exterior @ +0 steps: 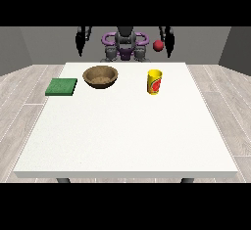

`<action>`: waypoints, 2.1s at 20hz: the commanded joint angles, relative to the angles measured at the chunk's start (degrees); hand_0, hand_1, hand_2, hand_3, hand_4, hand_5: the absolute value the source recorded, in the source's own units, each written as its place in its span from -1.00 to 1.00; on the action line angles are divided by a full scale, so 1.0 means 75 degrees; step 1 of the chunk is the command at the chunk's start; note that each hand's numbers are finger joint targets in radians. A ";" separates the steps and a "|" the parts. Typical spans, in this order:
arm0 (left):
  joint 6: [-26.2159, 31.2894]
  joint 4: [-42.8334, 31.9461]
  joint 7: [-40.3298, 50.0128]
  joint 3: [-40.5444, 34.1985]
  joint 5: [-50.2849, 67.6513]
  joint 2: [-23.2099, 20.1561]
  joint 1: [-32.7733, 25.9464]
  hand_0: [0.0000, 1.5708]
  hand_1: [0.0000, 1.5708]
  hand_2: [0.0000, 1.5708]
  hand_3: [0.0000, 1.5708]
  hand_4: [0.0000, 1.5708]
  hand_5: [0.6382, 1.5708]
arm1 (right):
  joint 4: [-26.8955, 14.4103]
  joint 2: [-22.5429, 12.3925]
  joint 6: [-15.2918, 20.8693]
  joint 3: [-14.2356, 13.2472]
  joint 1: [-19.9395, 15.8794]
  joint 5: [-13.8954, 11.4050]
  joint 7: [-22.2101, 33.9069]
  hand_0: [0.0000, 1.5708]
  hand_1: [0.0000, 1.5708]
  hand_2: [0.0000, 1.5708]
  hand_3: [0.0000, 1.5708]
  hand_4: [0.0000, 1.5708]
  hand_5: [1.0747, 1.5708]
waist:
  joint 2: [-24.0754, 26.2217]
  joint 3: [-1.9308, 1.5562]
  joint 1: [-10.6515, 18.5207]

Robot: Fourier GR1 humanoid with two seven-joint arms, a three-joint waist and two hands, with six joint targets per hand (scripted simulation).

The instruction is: Pick the cup and pour the ball into the bowl, then pick the bowl and place it on the pad

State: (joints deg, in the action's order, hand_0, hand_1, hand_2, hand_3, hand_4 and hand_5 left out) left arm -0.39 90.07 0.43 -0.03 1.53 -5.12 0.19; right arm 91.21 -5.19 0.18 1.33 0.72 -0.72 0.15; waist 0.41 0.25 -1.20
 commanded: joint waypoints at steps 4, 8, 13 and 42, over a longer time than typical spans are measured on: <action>0.0015 0.0663 0.0603 -0.0094 0.0028 -0.0306 0.0098 -1.00 -1.00 -1.00 -1.00 -1.00 0.78 | 0.0724 -0.0279 -0.0059 -0.0091 -0.0150 0.0068 0.0541 -1.00 -1.00 -1.00 -1.00 -0.85 0.97 | 0.1771 -0.0042 0.0029; -0.0571 0.0695 -0.0936 0.0381 0.0015 0.0645 -0.0495 -1.00 -1.00 -1.00 -1.00 -1.00 0.77 | -0.0437 -0.0305 -0.0871 -0.1141 0.0879 0.1380 -0.1419 -1.00 -1.00 -1.00 -1.00 -0.92 0.97 | 0.0780 -0.0052 0.0219; -0.0422 0.0348 -0.1655 0.0132 0.0159 0.0538 -0.0508 -1.00 -1.00 -1.00 -1.00 -1.00 0.79 | -0.0758 -0.0711 -0.1918 -0.1523 0.0916 0.1808 -0.2180 -1.00 -1.00 -1.00 -1.00 -1.00 0.95 | 0.0369 -0.0034 -0.0035; -0.0346 -0.5067 -0.5127 -0.1962 0.0434 -0.0712 0.3927 -1.00 -1.00 -1.00 -1.00 -1.00 0.64 | -0.4833 -0.1254 -0.2778 -0.2130 -0.2426 0.1372 -0.5828 -1.00 -1.00 -1.00 -1.00 -1.00 0.90 | -0.2962 -0.0034 -0.0473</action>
State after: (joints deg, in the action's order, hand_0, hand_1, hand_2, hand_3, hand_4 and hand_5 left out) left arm -4.20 56.13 -36.34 -13.32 3.93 -8.77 27.17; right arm 58.80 -12.85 -18.34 -13.70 -16.14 9.59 -39.59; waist -19.96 0.01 -4.37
